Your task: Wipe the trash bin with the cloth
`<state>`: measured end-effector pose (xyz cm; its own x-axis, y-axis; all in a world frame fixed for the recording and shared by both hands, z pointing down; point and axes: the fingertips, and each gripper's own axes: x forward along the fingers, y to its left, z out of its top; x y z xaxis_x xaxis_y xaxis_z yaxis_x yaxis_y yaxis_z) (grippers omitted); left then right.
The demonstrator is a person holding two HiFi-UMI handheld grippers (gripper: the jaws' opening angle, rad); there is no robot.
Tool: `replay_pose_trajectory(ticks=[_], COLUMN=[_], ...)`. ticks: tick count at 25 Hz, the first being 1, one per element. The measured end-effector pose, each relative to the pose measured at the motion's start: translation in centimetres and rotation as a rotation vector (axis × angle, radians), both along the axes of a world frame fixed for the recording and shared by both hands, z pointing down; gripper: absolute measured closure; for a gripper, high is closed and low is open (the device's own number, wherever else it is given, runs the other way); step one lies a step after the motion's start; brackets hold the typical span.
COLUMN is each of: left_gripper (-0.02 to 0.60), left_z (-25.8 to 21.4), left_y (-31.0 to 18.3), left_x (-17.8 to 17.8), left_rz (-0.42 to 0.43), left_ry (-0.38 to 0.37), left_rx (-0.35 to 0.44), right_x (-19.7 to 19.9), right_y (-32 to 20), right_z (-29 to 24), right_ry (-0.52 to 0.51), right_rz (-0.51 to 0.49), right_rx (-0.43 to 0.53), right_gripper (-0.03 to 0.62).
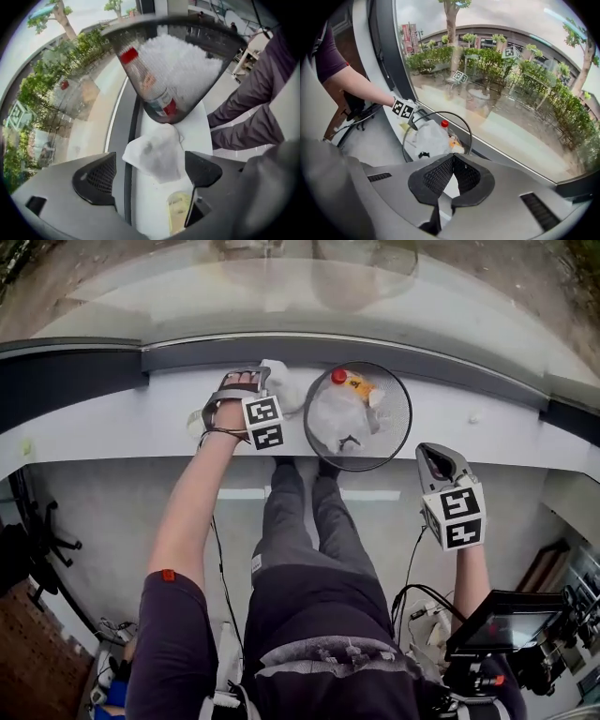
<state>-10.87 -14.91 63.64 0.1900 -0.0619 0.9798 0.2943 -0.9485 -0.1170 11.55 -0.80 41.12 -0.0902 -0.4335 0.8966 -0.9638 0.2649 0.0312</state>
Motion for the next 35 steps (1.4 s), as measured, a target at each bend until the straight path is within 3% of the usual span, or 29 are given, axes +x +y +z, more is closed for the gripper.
replay_pose_trajectory(ticks=[3,7,11,15,18,19,22,25,28,31,35], left_gripper=[0.147,0.147,0.149,0.214,0.476,0.493,0.509,0.512,0.512,0.512,0.512], left_z=[4.6,8.6,11.6,12.0,10.8,10.3,6.9,0.7,-4.9,-8.8,-11.0], left_y=[0.4,0.6,1.8,1.9,1.2,1.0,-0.2,-2.1,-4.0,-4.8,-3.7], left_x=[0.2,0.7,0.8,0.9,1.1,1.0,1.0,1.7,2.2,3.1,5.3], left_rz=[0.039,0.024,-0.102,-0.205,-0.348,-0.418,-0.640,-0.751,-0.800,-0.839,-0.786], left_ry=[-0.060,-0.069,-0.030,0.058,0.151,0.188,0.379,0.625,0.808,0.935,0.988], left_rx=[-0.035,-0.045,-0.100,-0.109,-0.153,-0.192,-0.299,-0.345,-0.357,-0.374,-0.410], right_x=[1.7,2.9,3.8,3.8,3.7,3.7,3.7,3.4,3.7,3.8,4.0], right_y=[-1.0,-1.3,-1.8,-2.0,-2.6,-3.0,-3.8,-3.9,-3.8,-2.9,-1.8], right_z=[1.6,4.7,7.1,7.2,6.9,6.9,8.3,9.4,9.6,9.3,9.0], right_ry=[0.008,0.009,0.001,-0.145,-0.237,-0.251,-0.169,-0.100,-0.135,-0.203,-0.308], right_rz=[0.033,0.013,0.034,0.112,0.168,0.182,0.155,0.121,0.247,0.372,0.503], right_rx=[0.003,-0.059,-0.091,-0.102,-0.076,-0.072,-0.089,-0.104,-0.124,-0.177,-0.201], right_gripper=[0.594,0.516,0.482,0.480,0.480,0.480,0.480,0.484,0.525,0.540,0.551])
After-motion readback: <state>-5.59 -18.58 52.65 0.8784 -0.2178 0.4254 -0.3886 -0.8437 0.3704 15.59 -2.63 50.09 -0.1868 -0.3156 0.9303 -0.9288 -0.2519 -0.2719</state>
